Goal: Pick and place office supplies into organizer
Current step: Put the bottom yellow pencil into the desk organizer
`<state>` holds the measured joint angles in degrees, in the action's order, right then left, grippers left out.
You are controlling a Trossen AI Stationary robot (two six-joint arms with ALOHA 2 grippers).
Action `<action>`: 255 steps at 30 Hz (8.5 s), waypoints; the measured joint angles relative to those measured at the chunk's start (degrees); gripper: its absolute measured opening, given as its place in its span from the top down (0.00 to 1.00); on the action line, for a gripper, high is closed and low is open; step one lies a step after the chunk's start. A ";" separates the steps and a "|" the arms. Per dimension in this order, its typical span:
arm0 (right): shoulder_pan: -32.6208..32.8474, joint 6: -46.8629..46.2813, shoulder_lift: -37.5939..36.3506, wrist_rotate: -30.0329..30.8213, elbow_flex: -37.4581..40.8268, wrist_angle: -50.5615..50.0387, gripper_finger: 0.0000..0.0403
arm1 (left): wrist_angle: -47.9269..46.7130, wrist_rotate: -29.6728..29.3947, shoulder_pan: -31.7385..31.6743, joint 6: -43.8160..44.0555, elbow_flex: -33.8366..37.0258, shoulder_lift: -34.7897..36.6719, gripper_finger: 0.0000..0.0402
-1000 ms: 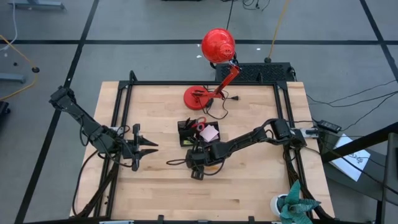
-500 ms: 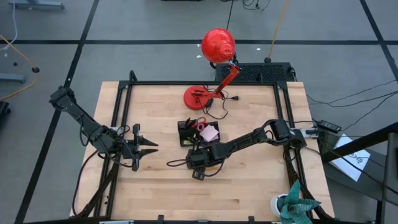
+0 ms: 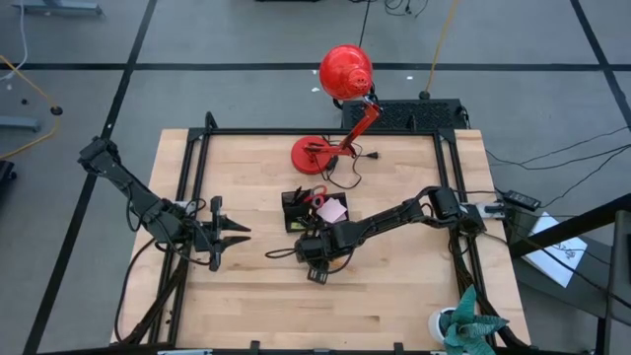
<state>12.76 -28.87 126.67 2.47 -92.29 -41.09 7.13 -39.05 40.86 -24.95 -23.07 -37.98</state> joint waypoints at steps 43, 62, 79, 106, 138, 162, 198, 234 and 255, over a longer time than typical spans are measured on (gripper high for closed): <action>-0.53 1.71 3.98 4.43 -0.02 4.03 0.90 | -0.03 0.00 -0.01 -0.07 0.00 0.01 0.77; -0.35 1.43 -0.87 4.09 0.11 8.79 0.97 | 0.00 0.00 -0.02 -0.07 0.00 0.00 0.77; 0.06 4.07 -3.71 4.78 0.28 14.69 1.00 | 0.32 0.02 -0.02 0.04 0.00 0.02 0.77; -0.66 13.39 -4.79 -7.07 0.08 14.07 0.87 | -2.05 0.02 -0.01 0.82 0.00 0.00 0.77; -3.46 8.82 -2.71 1.95 -6.73 5.89 0.52 | -6.13 0.02 -3.29 2.54 0.00 0.00 0.77; -1.08 5.90 2.65 2.24 -9.40 -1.40 0.53 | -7.01 0.97 -5.01 4.46 0.02 0.01 0.77; -2.63 3.64 8.86 -11.54 -9.51 -6.38 0.68 | -7.00 1.25 -5.01 4.37 0.02 0.00 0.77; -0.09 -0.10 9.12 -1.89 -9.16 -8.17 0.68 | 2.44 1.57 -4.70 1.24 0.02 0.02 0.77; 0.83 16.22 9.12 -2.18 -8.96 -6.81 0.68 | -7.09 -5.50 -2.32 1.19 0.02 1.14 0.77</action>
<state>13.60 -12.65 135.79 0.29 -101.25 -47.90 0.04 -44.55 38.54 -23.76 -23.05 -36.84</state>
